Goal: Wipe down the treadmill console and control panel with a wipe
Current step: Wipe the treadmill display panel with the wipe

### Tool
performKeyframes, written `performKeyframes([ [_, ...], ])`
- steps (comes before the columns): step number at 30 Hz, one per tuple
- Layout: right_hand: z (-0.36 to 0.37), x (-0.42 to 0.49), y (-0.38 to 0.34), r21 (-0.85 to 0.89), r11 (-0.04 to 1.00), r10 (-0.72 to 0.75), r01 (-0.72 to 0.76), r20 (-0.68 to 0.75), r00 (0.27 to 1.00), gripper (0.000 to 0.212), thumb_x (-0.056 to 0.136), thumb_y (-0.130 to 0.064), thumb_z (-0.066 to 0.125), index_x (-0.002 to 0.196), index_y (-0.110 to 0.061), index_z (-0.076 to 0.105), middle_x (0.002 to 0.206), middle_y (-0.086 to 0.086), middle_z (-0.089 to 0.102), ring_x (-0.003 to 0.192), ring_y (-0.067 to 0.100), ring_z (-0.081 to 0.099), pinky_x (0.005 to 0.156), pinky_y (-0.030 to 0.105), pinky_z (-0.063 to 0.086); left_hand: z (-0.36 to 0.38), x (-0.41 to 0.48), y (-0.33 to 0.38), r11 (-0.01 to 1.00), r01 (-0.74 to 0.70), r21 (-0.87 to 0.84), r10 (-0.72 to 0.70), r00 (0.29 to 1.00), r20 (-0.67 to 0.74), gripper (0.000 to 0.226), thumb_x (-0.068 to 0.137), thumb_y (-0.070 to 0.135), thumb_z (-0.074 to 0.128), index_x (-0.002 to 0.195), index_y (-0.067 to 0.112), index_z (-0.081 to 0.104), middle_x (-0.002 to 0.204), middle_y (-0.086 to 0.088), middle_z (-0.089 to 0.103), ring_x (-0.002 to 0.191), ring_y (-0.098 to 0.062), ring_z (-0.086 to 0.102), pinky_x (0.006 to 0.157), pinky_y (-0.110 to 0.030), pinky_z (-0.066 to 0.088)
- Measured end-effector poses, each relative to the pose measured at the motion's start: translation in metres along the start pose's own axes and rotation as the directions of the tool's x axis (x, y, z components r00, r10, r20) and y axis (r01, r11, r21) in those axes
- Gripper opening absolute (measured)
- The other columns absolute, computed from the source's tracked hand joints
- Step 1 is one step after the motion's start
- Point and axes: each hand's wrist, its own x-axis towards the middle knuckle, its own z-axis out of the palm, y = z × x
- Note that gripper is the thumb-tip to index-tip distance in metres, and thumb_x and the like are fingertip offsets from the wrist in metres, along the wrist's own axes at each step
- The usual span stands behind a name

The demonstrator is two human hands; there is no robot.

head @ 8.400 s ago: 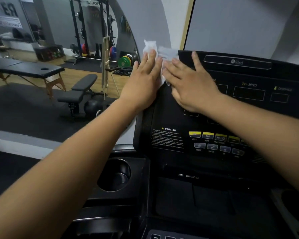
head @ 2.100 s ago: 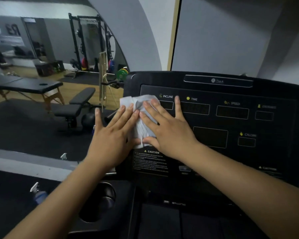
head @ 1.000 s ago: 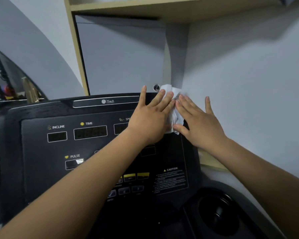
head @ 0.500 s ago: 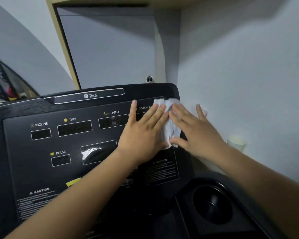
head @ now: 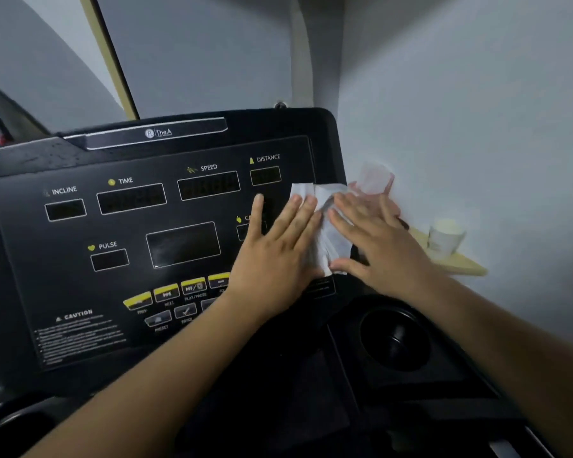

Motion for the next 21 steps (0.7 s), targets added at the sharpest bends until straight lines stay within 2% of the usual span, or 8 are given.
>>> performKeyframes([
  [3, 0.011, -0.024, -0.011, -0.019, 1.0, -0.015, 0.016, 0.021, 1.0, 0.08, 0.087, -0.063, 0.043, 0.149, -0.013, 0.031, 0.16, 0.006, 0.02, 0.148, 0.02, 0.013, 0.113, 0.062, 0.018, 0.01, -0.022, 0.016, 0.999, -0.02, -0.044, 0.021, 1.0, 0.014, 0.078, 0.095, 0.062, 0.018, 0.153, 0.011, 0.018, 0.161, -0.009, 0.011, 0.15, -0.026, 0.007, 0.115, -0.065, 0.003],
  [8, 0.017, -0.037, -0.027, -0.082, 0.996, -0.042, 0.046, 0.04, 0.998, 0.078, 0.086, -0.063, 0.043, 0.146, -0.013, 0.038, 0.157, 0.006, 0.027, 0.147, 0.021, 0.017, 0.114, 0.064, 0.014, 0.017, -0.048, 0.024, 0.995, 0.006, -0.096, -0.004, 1.0, 0.021, 0.074, 0.094, 0.059, 0.03, 0.152, 0.012, 0.028, 0.161, -0.007, 0.017, 0.15, -0.022, 0.011, 0.115, -0.066, 0.006],
  [14, 0.014, -0.025, -0.054, -0.127, 0.989, -0.073, 0.077, 0.035, 0.997, 0.08, 0.085, -0.063, 0.039, 0.146, -0.012, 0.033, 0.158, 0.008, 0.025, 0.148, 0.021, 0.016, 0.112, 0.066, 0.013, 0.017, -0.069, 0.008, 0.997, 0.033, -0.075, -0.028, 0.998, 0.059, 0.074, 0.094, 0.06, 0.032, 0.153, 0.016, 0.024, 0.161, -0.004, 0.015, 0.15, -0.02, 0.009, 0.114, -0.068, 0.004],
  [18, 0.015, -0.01, -0.08, -0.13, 0.986, -0.102, 0.105, 0.03, 0.994, 0.081, 0.085, -0.063, 0.037, 0.148, -0.012, 0.027, 0.159, 0.007, 0.02, 0.148, 0.021, 0.013, 0.113, 0.066, 0.009, 0.016, -0.09, -0.013, 0.994, 0.081, -0.073, -0.078, 0.996, 0.038, 0.079, 0.092, 0.063, 0.043, 0.153, 0.016, 0.026, 0.161, -0.004, 0.018, 0.149, -0.02, 0.012, 0.114, -0.067, 0.003],
  [21, 0.016, 0.004, -0.103, -0.108, 0.985, -0.13, 0.134, 0.047, 0.99, 0.081, 0.086, -0.063, 0.034, 0.149, -0.013, 0.026, 0.16, 0.007, 0.017, 0.149, 0.02, 0.008, 0.112, 0.068, 0.008, 0.015, -0.11, -0.032, 0.99, 0.117, -0.076, -0.115, 0.993, 0.038, 0.078, 0.091, 0.063, 0.038, 0.152, 0.016, 0.028, 0.16, -0.003, 0.021, 0.149, -0.02, 0.014, 0.113, -0.069, 0.006],
])
